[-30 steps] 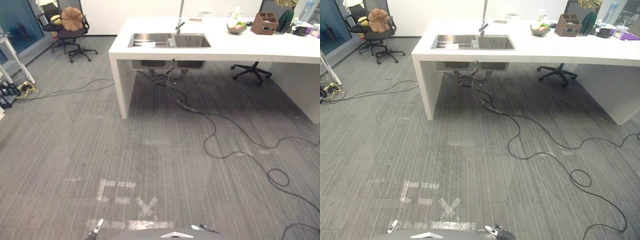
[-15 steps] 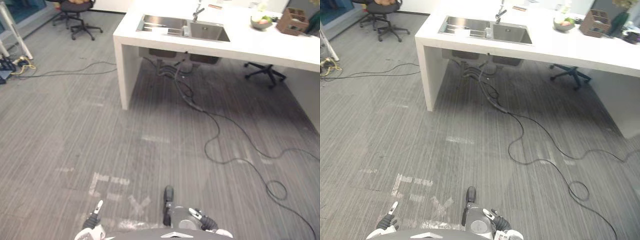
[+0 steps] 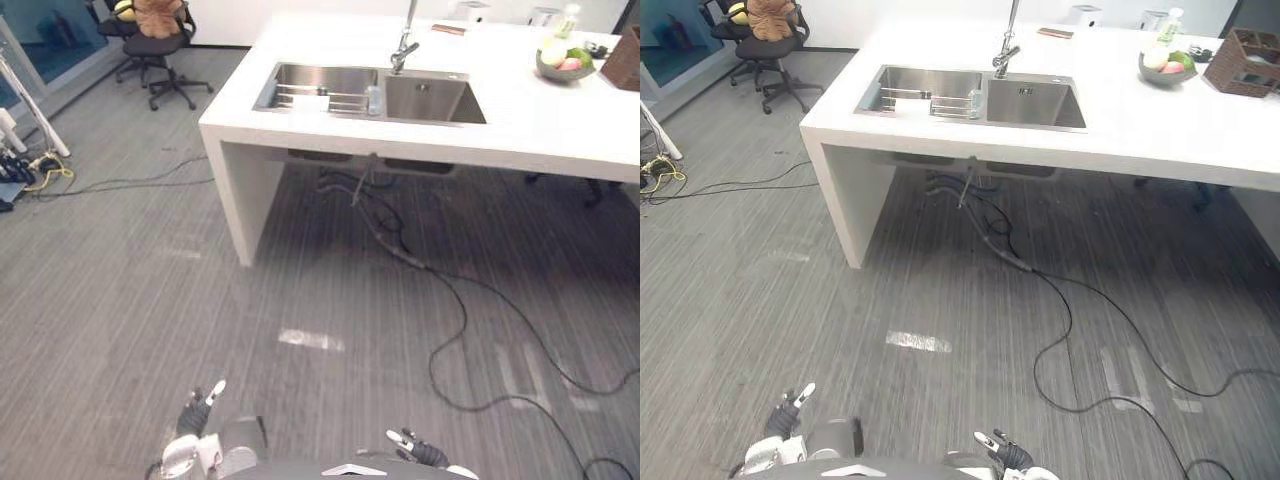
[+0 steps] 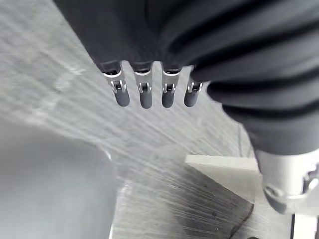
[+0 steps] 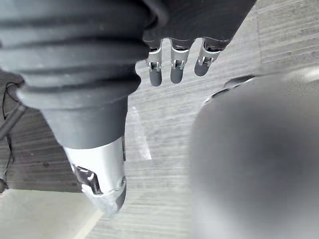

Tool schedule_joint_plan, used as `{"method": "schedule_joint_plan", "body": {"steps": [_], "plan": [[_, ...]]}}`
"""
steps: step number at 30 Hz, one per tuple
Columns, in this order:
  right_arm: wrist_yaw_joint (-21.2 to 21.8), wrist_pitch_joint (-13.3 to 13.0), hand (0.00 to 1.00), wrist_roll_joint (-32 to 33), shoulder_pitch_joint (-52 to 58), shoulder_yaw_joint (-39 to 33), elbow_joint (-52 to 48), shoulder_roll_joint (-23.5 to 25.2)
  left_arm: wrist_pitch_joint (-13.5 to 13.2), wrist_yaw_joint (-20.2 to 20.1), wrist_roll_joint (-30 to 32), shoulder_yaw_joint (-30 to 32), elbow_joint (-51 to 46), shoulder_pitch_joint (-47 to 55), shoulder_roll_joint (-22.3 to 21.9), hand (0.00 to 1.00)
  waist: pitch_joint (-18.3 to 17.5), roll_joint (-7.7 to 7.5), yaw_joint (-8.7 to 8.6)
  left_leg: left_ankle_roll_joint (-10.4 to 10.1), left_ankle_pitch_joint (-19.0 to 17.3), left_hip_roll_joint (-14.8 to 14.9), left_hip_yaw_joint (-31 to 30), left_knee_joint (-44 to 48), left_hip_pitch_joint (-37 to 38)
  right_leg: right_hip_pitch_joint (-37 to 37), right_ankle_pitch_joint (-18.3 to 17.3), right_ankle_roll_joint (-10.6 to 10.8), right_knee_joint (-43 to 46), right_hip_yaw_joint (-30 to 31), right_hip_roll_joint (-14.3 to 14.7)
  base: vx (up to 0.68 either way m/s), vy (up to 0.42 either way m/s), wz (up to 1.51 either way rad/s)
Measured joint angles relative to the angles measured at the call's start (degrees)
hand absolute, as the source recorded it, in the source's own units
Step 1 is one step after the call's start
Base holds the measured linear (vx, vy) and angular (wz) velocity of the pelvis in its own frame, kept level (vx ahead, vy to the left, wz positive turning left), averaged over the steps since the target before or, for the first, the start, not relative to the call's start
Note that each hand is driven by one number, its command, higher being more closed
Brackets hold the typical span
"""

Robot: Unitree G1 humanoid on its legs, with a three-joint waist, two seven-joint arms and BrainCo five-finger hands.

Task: Walk over to the sink, pick up the cup, carry it to the dishwasher, place the cup inside the dishwasher, then close the dishwasher door

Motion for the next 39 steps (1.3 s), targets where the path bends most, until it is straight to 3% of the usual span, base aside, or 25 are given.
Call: {"method": "schedule_joint_plan", "body": {"steps": [1,2,3,4,6,8,11,13,14,15,16,18,20,21,24,25,28,29,32,34,35,36,37,38,39], "plan": [[0.2,0.2,0.00,1.8,-1.1,0.0,-1.0,0.5,-1.4,2.3,2.9,-1.7,-1.4,-0.1,0.7,0.00,0.5,0.02,-0.05,1.9,5.0,-2.3,3.3,-15.7,0.8,2.0,-1.3,1.5,0.0,1.3,-0.7,0.64,0.105,-0.94],[0.4,0.3,0.00,2.4,-1.2,0.0,-2.0,0.4,-2.1,3.4,3.9,-3.1,-2.5,0.0,0.8,0.00,0.4,0.87,-0.14,2.2,9.8,-3.0,4.4,-23.9,1.7,2.7,-2.2,1.8,0.2,1.8,-0.3,0.63,0.148,-0.69],[0.6,0.0,0.00,3.7,-0.1,-0.1,-3.1,-0.2,-3.9,5.7,6.3,-6.8,-5.6,0.1,0.6,0.00,0.0,5.33,0.05,5.7,25.9,-2.8,4.2,-39.2,3.8,4.7,-4.8,2.1,0.7,4.0,2.4,0.46,0.167,-0.28],[0.6,-0.3,0.00,3.8,-1.4,0.4,-2.3,1.0,-4.6,7.7,8.4,-9.3,-7.2,-2.0,2.0,0.00,0.3,2.45,-0.51,7.4,24.2,-5.2,6.4,-39.7,4.4,5.9,-7.0,1.8,0.1,6.9,0.8,0.42,0.176,-0.02],[1.5,-1.3,0.00,3.8,-3.0,1.2,-1.9,1.0,-5.9,10.6,11.9,-12.1,-12.5,-5.7,2.4,0.00,0.4,2.51,-0.79,8.0,19.9,-5.4,8.0,-34.8,0.6,4.7,-5.8,0.9,-1.4,7.6,0.9,0.27,0.161,0.32],[1.7,-2.0,0.00,3.5,-3.5,2.6,-1.6,1.2,-8.0,12.3,15.7,-14.1,-15.3,-7.5,2.2,0.00,0.5,2.54,-0.90,10.3,17.7,-6.4,8.8,-32.8,0.2,4.9,-5.2,0.5,-1.4,8.8,-0.6,0.28,0.182,0.10],[1.5,-2.6,0.00,3.2,-2.2,5.4,-1.1,2.0,-13.0,20.6,25.4,-18.5,-20.8,-4.4,3.0,0.00,-1.0,0.68,-1.30,11.3,17.0,-10.5,10.5,-39.5,5.8,2.4,-4.4,1.5,7.4,10.5,-4.0,0.27,0.157,-0.06],[0.1,-1.4,0.00,6.8,-0.5,4.5,-1.0,2.2,-14.7,23.8,30.8,-21.9,-28.0,-2.6,3.6,0.00,-3.1,0.23,-0.86,11.4,16.9,-12.2,10.5,-43.5,8.3,-2.1,-2.5,4.9,16.6,10.1,-4.9,0.28,0.132,-0.02],[-0.3,-1.2,0.00,8.3,-0.4,4.0,-0.9,2.2,-15.6,24.7,33.5,-22.8,-33.4,-3.0,4.0,0.00,-3.2,-0.02,-0.74,11.5,16.8,-12.9,10.5,-45.9,10.7,-6.3,0.6,10.9,26.5,8.7,-5.8,0.30,0.130,-0.06],[-0.6,-1.6,0.00,8.7,-0.4,3.1,-2.0,2.3,-15.6,24.4,34.9,-22.6,-39.0,-4.1,5.1,0.00,-3.1,-0.39,-0.97,12.0,16.4,-13.4,10.4,-47.7,13.9,-11.6,6.9,18.8,38.7,6.5,-8.4,0.35,0.168,-0.13],[-0.8,-1.8,0.00,8.7,-0.4,2.2,-2.7,2.5,-15.5,24.3,34.9,-22.6,-41.5,-5.1,6.1,0.00,-3.1,-0.89,-1.11,11.6,16.0,-13.7,10.5,-47.7,15.4,-14.2,9.2,18.8,45.5,4.5,-10.3,0.36,0.170,-0.18],[-1.3,-2.6,0.00,8.8,-0.2,-0.6,-4.4,1.8,-14.6,23.3,35.1,-22.7,-45.4,-9.0,8.5,0.00,-3.6,-0.71,-2.19,10.9,13.6,-14.8,10.6,-49.6,21.7,-22.4,6.8,8.9,63.2,-4.3,-18.6,0.31,0.136,-0.15],[-1.3,-2.7,0.00,8.9,-0.1,-0.8,-5.1,0.7,-12.1,22.7,35.4,-23.9,-45.8,-12.3,10.3,0.00,-4.6,0.17,-2.98,10.3,12.9,-14.2,10.8,-51.2,24.6,-27.5,2.8,6.9,62.0,-7.7,-19.0,0.21,0.066,-0.02],[-1.3,-2.7,0.00,9.0,-0.1,-0.8,-5.3,0.5,-10.5,22.3,35.5,-24.7,-45.8,-14.1,11.1,0.00,-4.7,-0.06,-3.49,10.3,12.8,-14.0,10.9,-51.6,25.3,-29.5,1.4,7.1,58.0,-9.1,-18.8,0.23,0.020,0.11],[-1.9,-2.0,0.00,11.8,1.0,-2.5,-5.5,1.2,-5.7,18.9,35.2,-26.4,-45.4,-18.7,12.0,0.00,-4.1,-0.72,-4.59,10.4,12.9,-13.4,10.4,-51.4,27.6,-31.0,0.0,6.8,35.9,-11.6,-15.9,0.27,-0.045,0.13],[-2.3,-1.3,0.00,13.4,1.4,-3.3,-5.8,2.1,-4.2,18.0,35.4,-27.3,-45.4,-20.0,12.0,0.00,-3.9,-0.41,-4.96,9.5,12.3,-12.7,9.9,-51.2,28.1,-30.3,2.0,6.5,25.4,-11.2,-13.9,0.33,-0.096,0.11],[-2.7,0.2,0.00,14.5,1.6,-4.5,-7.3,3.4,-1.6,16.2,36.0,-30.6,-45.4,-22.2,11.9,0.00,-3.7,-0.54,-6.04,7.9,9.7,-11.3,7.3,-49.8,29.4,-28.4,9.3,7.2,8.1,-7.1,-10.8,0.26,-0.119,0.35],[-2.9,0.2,0.00,14.5,2.0,-4.5,-7.5,3.7,-1.2,15.9,36.4,-31.5,-45.4,-22.2,11.8,0.00,-3.5,-0.11,-6.04,7.3,8.8,-11.3,6.9,-49.2,29.9,-28.1,10.1,6.8,7.4,-6.4,-10.8,0.27,-0.174,0.38],[-4.4,2.2,0.00,14.1,4.3,-4.4,-8.9,3.9,0.1,13.7,37.8,-34.2,-45.7,-21.7,11.3,0.00,-4.6,-1.40,-4.57,5.0,3.2,-11.1,5.9,-46.4,32.8,-24.5,11.2,5.2,7.8,-3.5,-11.3,0.27,-0.222,0.15],[-4.7,2.6,0.00,12.0,4.6,-4.7,-8.9,2.9,1.2,11.6,38.4,-34.4,-46.0,-21.0,10.7,0.00,-5.4,-0.16,-4.80,2.7,0.2,-8.4,5.7,-43.9,33.4,-24.1,11.9,4.9,9.7,-4.3,-9.4,0.36,-0.271,-0.01],[-4.8,3.3,0.00,11.3,4.9,-4.8,-8.9,1.7,2.3,9.9,38.4,-34.6,-46.6,-20.5,10.6,0.00,-6.6,2.53,-5.18,0.7,-1.1,-5.9,5.6,-43.2,33.3,-24.2,9.5,4.4,10.5,-4.9,-7.1,0.53,-0.307,-0.09],[-4.8,4.0,0.00,10.1,4.8,-4.8,-8.6,0.9,3.5,7.7,38.4,-34.6,-47.5,-19.9,10.8,0.00,-7.5,3.82,-5.64,-0.4,-1.1,-3.9,5.4,-40.0,32.6,-24.0,7.5,3.8,10.4,-5.4,-5.2,0.55,-0.307,-0.12],[-4.8,4.2,0.00,9.9,4.7,-4.8,-8.3,0.9,4.1,6.7,38.4,-34.6,-47.5,-20.0,10.9,0.00,-7.8,4.31,-5.73,-1.0,-1.1,-2.8,5.1,-36.1,31.0,-23.6,6.9,3.4,10.2,-5.4,-4.8,0.55,-0.335,-0.12],[-4.8,5.0,0.00,9.8,4.6,-4.7,-8.0,1.0,5.6,4.8,38.4,-34.6,-47.6,-20.0,10.7,0.00,-7.1,3.50,-5.81,-2.5,0.2,-0.5,3.7,-24.1,26.3,-21.5,6.8,2.7,8.8,-5.5,-4.1,0.43,-0.294,-0.11],[-4.9,6.0,0.00,9.7,4.6,-4.5,-7.3,1.0,6.9,3.2,38.4,-34.6,-47.6,-20.0,10.5,0.00,-6.8,3.93,-5.74,-2.3,3.1,2.6,2.8,-11.1,21.3,-18.1,6.3,1.7,7.1,-5.7,-2.9,0.42,-0.283,-0.10]]}}
